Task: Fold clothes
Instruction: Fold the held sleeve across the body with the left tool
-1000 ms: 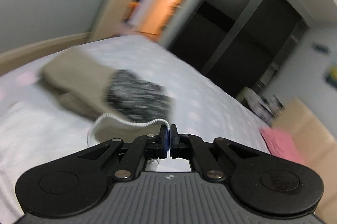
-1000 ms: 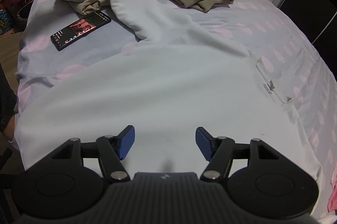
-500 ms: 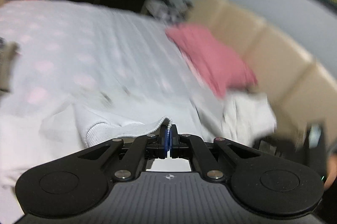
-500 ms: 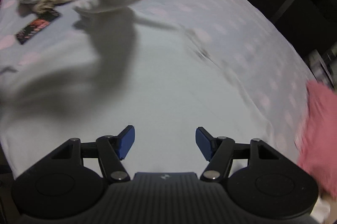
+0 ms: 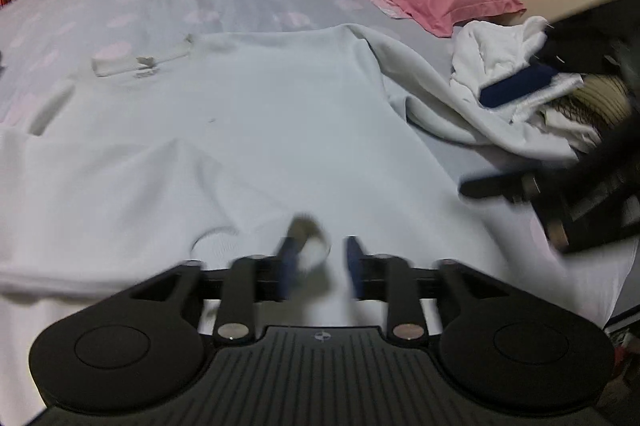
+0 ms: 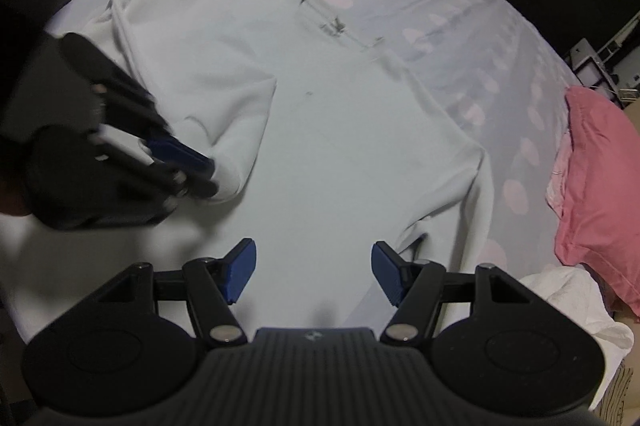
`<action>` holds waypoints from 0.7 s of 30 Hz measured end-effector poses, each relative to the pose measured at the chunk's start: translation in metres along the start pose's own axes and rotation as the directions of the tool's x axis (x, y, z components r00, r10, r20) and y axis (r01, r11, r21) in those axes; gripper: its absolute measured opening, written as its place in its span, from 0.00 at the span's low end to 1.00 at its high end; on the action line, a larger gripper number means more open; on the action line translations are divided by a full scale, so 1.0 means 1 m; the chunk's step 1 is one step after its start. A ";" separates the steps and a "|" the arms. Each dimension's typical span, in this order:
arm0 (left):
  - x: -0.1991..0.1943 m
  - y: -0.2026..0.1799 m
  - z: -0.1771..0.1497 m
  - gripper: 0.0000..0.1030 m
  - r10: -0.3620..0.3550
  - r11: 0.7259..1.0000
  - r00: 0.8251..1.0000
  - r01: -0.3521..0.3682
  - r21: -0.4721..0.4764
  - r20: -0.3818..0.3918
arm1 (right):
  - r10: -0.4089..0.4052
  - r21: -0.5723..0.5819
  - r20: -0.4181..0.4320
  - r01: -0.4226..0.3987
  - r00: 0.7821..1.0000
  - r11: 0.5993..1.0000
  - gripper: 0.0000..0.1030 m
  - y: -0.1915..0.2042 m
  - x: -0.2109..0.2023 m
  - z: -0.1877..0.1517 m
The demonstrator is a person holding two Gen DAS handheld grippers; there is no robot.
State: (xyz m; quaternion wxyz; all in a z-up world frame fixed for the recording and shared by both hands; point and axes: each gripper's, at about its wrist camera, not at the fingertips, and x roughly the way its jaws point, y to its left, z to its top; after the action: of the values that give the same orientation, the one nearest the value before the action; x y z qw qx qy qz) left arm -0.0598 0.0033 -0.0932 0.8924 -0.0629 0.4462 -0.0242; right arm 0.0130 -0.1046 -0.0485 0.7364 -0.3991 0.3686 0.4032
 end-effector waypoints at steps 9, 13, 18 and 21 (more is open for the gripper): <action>-0.039 0.108 -0.055 0.47 0.127 0.949 0.989 -0.098 -0.300 0.079 | 0.053 0.054 0.033 -0.055 0.998 0.997 0.65 0.012 0.025 0.020; -0.042 0.173 -0.069 0.47 0.162 0.860 0.985 -0.112 -0.498 0.058 | 0.079 0.063 0.062 -0.083 0.995 0.995 0.65 0.021 0.041 0.046; -0.037 0.206 -0.072 0.47 0.129 0.793 0.990 -0.068 -0.606 0.058 | 0.216 0.159 0.069 -0.224 0.974 0.962 0.64 0.026 0.060 0.072; -0.032 0.209 -0.067 0.47 0.108 0.800 0.992 -0.044 -0.598 0.071 | 0.258 0.072 0.041 -0.260 0.965 0.963 0.64 0.045 0.066 0.073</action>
State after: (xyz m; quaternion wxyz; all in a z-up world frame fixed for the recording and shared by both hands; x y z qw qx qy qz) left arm -0.1355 0.2075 -0.1353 0.8493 -0.3228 0.3875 0.1561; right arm 0.0161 -0.0041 -0.0889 0.6979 -0.3125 0.4214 0.4876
